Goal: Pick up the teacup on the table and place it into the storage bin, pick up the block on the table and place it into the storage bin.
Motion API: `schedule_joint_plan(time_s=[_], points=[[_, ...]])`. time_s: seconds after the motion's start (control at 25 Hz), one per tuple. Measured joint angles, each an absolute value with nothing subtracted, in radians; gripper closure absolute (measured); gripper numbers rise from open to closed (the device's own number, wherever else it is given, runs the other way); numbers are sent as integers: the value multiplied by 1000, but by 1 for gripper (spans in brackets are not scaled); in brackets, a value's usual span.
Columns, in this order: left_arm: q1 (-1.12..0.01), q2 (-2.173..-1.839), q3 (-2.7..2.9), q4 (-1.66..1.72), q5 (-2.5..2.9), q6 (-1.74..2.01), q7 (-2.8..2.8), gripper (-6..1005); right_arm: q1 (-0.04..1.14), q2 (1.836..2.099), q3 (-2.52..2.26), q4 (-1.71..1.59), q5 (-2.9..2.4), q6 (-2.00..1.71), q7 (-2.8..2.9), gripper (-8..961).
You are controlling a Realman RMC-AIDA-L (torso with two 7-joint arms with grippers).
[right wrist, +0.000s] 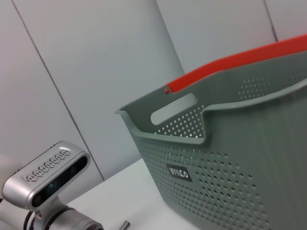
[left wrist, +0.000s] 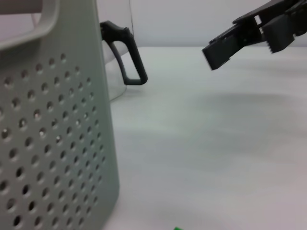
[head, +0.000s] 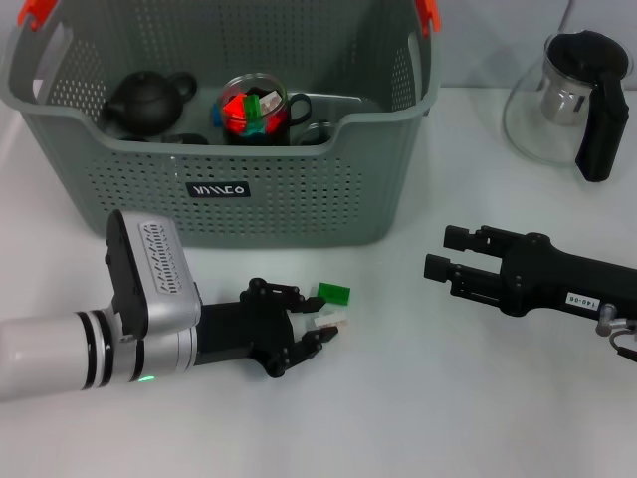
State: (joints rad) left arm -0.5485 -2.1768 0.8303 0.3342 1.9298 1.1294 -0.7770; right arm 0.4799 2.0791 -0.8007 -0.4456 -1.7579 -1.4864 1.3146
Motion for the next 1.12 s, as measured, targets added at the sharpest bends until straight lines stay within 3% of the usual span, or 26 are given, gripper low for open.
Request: schedule_joint_plan(time_s=[0.6,0.92,1.12], points=[[-553,-2171,805,338,1928,1183,-785,839,475,2074,-801,-443,-1757,-1486,1313,279],[-518,-2119,664,480,1926,1605,-934,817,477,2074,-801,-445,-1756,-1486,1312,279],[-572,-2088,498,521,1856,1785,-1075,804,483,2078,-801,-448,-1757,-1481,1310,279]])
